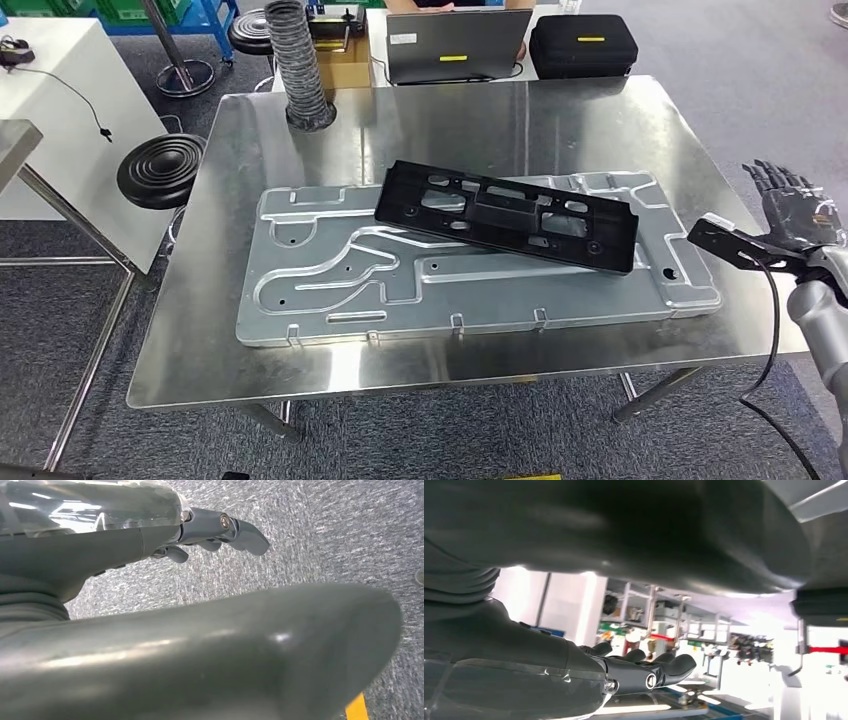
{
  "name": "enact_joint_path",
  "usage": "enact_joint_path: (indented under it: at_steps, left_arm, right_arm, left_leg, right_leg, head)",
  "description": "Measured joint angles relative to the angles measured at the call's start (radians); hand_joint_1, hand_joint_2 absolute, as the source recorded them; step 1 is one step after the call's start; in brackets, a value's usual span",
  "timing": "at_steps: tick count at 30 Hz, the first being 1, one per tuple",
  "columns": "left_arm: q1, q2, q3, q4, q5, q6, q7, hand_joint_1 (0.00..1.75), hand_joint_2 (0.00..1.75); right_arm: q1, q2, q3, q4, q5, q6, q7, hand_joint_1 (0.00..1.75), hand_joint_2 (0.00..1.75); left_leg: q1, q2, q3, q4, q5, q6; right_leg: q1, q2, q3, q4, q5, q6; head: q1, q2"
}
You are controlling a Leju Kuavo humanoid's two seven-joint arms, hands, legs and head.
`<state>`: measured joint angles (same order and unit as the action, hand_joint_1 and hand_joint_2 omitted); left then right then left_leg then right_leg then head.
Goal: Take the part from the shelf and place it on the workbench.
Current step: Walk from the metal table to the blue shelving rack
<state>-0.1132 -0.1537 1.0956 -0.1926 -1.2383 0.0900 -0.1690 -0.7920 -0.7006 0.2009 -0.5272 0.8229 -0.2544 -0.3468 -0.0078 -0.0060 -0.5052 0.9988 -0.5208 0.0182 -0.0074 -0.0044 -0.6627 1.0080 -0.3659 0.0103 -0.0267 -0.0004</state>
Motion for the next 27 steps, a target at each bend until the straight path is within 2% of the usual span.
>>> enact_joint_path:
  at_steps: [3, 4, 5, 6, 8, 9, 10, 11, 12, 13, 14, 15, 16, 18, 19, 20, 21, 22, 23, 24, 25, 26, 27]
  left_arm:
    - [0.000, 0.000, 0.000, 0.000, 0.000, 0.000, 0.000, 0.00, 0.00]
    - [0.001, 0.000, 0.000, 0.000, 0.000, 0.000, 0.000, 0.00, 0.00]
    - [0.000, 0.000, 0.000, 0.000, 0.000, 0.000, 0.000, 0.00, 0.00]
    - [0.000, 0.001, 0.000, 0.000, 0.000, 0.000, 0.000, 0.00, 0.00]
    - [-0.001, 0.001, 0.000, 0.000, 0.000, 0.000, 0.001, 0.00, 0.00]
    - [-0.001, 0.001, 0.001, 0.000, 0.000, 0.000, 0.001, 0.00, 0.00]
    - [0.000, 0.001, 0.001, 0.000, 0.000, 0.000, 0.001, 0.00, 0.00]
    - [0.001, 0.001, 0.001, 0.000, -0.001, 0.000, 0.001, 0.00, 0.00]
    - [0.001, 0.001, 0.001, 0.000, -0.001, 0.000, 0.001, 0.00, 0.00]
    - [0.000, 0.001, 0.001, 0.000, -0.002, 0.000, 0.001, 0.00, 0.00]
    - [0.000, 0.001, 0.001, 0.000, -0.003, 0.000, 0.001, 0.00, 0.00]
    - [-0.001, 0.001, 0.001, 0.000, -0.003, 0.000, 0.001, 0.00, 0.00]
    - [-0.001, 0.001, 0.001, 0.000, -0.003, 0.000, 0.001, 0.00, 0.00]
    - [-0.001, 0.001, 0.001, 0.000, -0.003, 0.000, 0.001, 0.00, 0.00]
    - [0.000, 0.001, 0.001, 0.000, -0.003, 0.000, 0.001, 0.00, 0.00]
    - [0.000, 0.001, 0.001, 0.000, -0.004, 0.000, 0.001, 0.00, 0.00]
    - [0.001, 0.001, 0.001, 0.000, -0.004, 0.000, 0.001, 0.00, 0.00]
    - [0.001, 0.001, 0.001, 0.000, -0.005, 0.000, 0.002, 0.00, 0.00]
    - [0.001, 0.001, 0.001, 0.000, -0.006, 0.000, 0.002, 0.00, 0.00]
    - [0.001, 0.001, 0.001, 0.000, -0.007, 0.000, 0.002, 0.00, 0.00]
    - [0.001, 0.001, 0.001, 0.000, -0.007, 0.000, 0.002, 0.00, 0.00]
    - [0.001, 0.001, 0.001, 0.000, -0.007, 0.000, 0.002, 0.00, 0.00]
    - [0.001, 0.001, 0.001, 0.000, -0.007, 0.000, 0.002, 0.00, 0.00]
  right_arm:
    - [0.000, -0.003, -0.004, 0.000, 0.001, 0.000, 0.001, 0.00, 0.00]
    - [0.002, -0.004, -0.009, 0.000, 0.002, 0.000, 0.002, 0.00, 0.00]
    - [0.005, -0.007, -0.018, 0.000, 0.002, 0.000, 0.003, 0.00, 0.00]
    - [0.008, -0.010, -0.027, 0.001, 0.002, 0.000, 0.003, 0.00, 0.00]
    - [0.017, -0.015, -0.045, 0.001, 0.003, 0.000, 0.004, 0.00, 0.00]
    - [0.021, -0.015, -0.048, 0.002, 0.003, 0.000, 0.004, 0.00, 0.00]
    - [0.025, -0.015, -0.050, 0.002, 0.004, 0.000, 0.004, 0.00, 0.00]
    - [0.028, -0.015, -0.052, 0.002, 0.008, 0.000, 0.004, 0.00, 0.00]
    - [0.030, -0.015, -0.056, 0.002, 0.013, 0.000, 0.004, 0.00, 0.00]
    - [0.030, -0.015, -0.060, 0.002, 0.018, 0.000, 0.004, 0.00, 0.00]
    - [0.029, -0.015, -0.066, 0.002, 0.023, 0.000, 0.004, 0.00, 0.00]
    - [0.030, -0.015, -0.070, 0.002, 0.027, 0.000, 0.004, 0.00, 0.00]
    - [0.031, -0.015, -0.074, 0.002, 0.030, 0.000, 0.004, 0.00, 0.00]
    - [0.033, -0.015, -0.080, 0.002, 0.034, 0.000, 0.004, 0.00, 0.00]
    - [0.033, -0.014, -0.082, 0.002, 0.034, 0.000, 0.004, 0.00, 0.00]
    - [0.034, -0.013, -0.084, 0.002, 0.034, 0.000, 0.004, 0.00, 0.00]
    - [0.035, -0.012, -0.086, 0.002, 0.034, -0.001, 0.004, 0.00, 0.00]
    - [0.037, -0.011, -0.087, 0.002, 0.034, -0.001, 0.004, 0.00, 0.00]
    - [0.040, -0.010, -0.089, 0.002, 0.034, -0.002, 0.004, 0.00, 0.00]
    - [0.043, -0.009, -0.090, 0.002, 0.034, -0.002, 0.004, 0.00, 0.00]
    - [0.046, -0.008, -0.091, 0.002, 0.034, -0.002, 0.003, 0.00, 0.00]
    - [0.049, -0.008, -0.092, 0.002, 0.034, -0.002, 0.003, 0.00, 0.00]
    - [0.052, -0.008, -0.094, 0.002, 0.034, -0.003, 0.003, 0.00, 0.00]
  left_leg:
    - [0.000, 0.000, -0.003, 0.003, 0.011, 0.000]
    - [-0.001, 0.000, -0.006, 0.004, 0.016, 0.004]
    - [0.000, 0.001, -0.016, 0.002, 0.031, 0.012]
    - [0.000, 0.003, -0.028, 0.001, 0.046, 0.021]
    - [0.002, 0.006, -0.059, -0.003, 0.082, 0.034]
    - [0.002, 0.006, -0.073, -0.002, 0.091, 0.034]
    - [0.002, 0.006, -0.087, 0.000, 0.100, 0.033]
    - [0.002, 0.006, -0.101, 0.002, 0.109, 0.031]
    - [0.002, 0.005, -0.113, 0.005, 0.116, 0.029]
    - [0.002, 0.005, -0.124, 0.010, 0.122, 0.026]
    - [0.001, 0.005, -0.133, 0.014, 0.127, 0.021]
    - [0.000, 0.004, -0.139, 0.017, 0.133, 0.016]
    - [-0.001, 0.004, -0.142, 0.018, 0.138, 0.010]
    - [-0.001, 0.003, -0.146, 0.015, 0.151, -0.002]
    - [0.000, 0.002, -0.150, 0.018, 0.150, -0.008]
    - [0.001, 0.002, -0.157, 0.032, 0.133, -0.013]
    - [0.001, 0.002, -0.171, 0.065, 0.098, -0.019]
    - [0.003, 0.002, -0.188, 0.119, 0.049, -0.023]
    - [0.004, 0.002, -0.208, 0.186, 0.001, -0.026]
    - [0.005, 0.003, -0.223, 0.250, -0.033, -0.028]
    - [0.006, 0.003, -0.226, 0.292, -0.045, -0.029]
    - [0.006, 0.003, -0.214, 0.300, -0.037, -0.028]
    - [0.007, 0.003, -0.182, 0.270, -0.014, -0.026]
  right_leg:
    - [0.000, 0.000, -0.001, -0.001, 0.004, 0.005]
    - [-0.001, 0.000, -0.001, -0.003, 0.010, 0.010]
    - [-0.005, 0.000, -0.010, 0.016, -0.012, 0.018]
    - [-0.008, 0.001, -0.024, 0.053, -0.049, 0.028]
    - [-0.013, 0.002, -0.065, 0.184, -0.155, 0.044]
    - [-0.014, 0.002, -0.075, 0.244, -0.184, 0.048]
    - [-0.016, 0.002, -0.073, 0.278, -0.191, 0.050]
    - [-0.017, 0.002, -0.053, 0.277, -0.178, 0.051]
    - [-0.018, 0.002, -0.016, 0.241, -0.154, 0.051]
    - [-0.019, 0.002, 0.035, 0.174, -0.136, 0.050]
    - [-0.017, 0.002, 0.086, 0.101, -0.131, 0.046]
    - [-0.014, 0.003, 0.122, 0.045, -0.132, 0.039]
    - [-0.010, 0.004, 0.143, 0.010, -0.139, 0.032]
    - [-0.006, 0.004, 0.142, -0.001, -0.134, 0.014]
    - [-0.007, 0.003, 0.137, -0.004, -0.127, 0.006]
    - [-0.009, 0.001, 0.131, -0.005, -0.118, -0.003]
    - [-0.011, -0.001, 0.122, -0.008, -0.108, -0.011]
    - [-0.011, -0.003, 0.112, -0.008, -0.099, -0.016]
    - [-0.010, -0.004, 0.100, -0.008, -0.091, -0.020]
    - [-0.009, -0.004, 0.089, -0.007, -0.082, -0.021]
    - [-0.007, -0.003, 0.077, -0.007, -0.074, -0.021]
    - [-0.006, -0.003, 0.066, -0.006, -0.066, -0.020]
    - [-0.005, -0.002, 0.056, -0.005, -0.058, -0.018]
  head:
    - [0.000, 0.000]
    - [0.000, 0.000]
    - [0.000, 0.000]
    - [0.000, 0.000]
    - [0.000, 0.000]
    - [0.000, 0.000]
    - [0.000, 0.000]
    - [0.000, 0.000]
    - [0.000, 0.000]
    - [0.000, 0.000]
    - [0.000, 0.000]
    - [0.000, 0.000]
    - [0.000, 0.000]
    - [0.000, 0.000]
    - [0.000, 0.000]
    - [0.000, 0.000]
    - [0.000, 0.000]
    - [0.000, 0.000]
    - [0.000, 0.000]
    - [0.000, 0.000]
    - [0.000, 0.000]
    - [0.000, 0.000]
    - [0.000, 0.000]
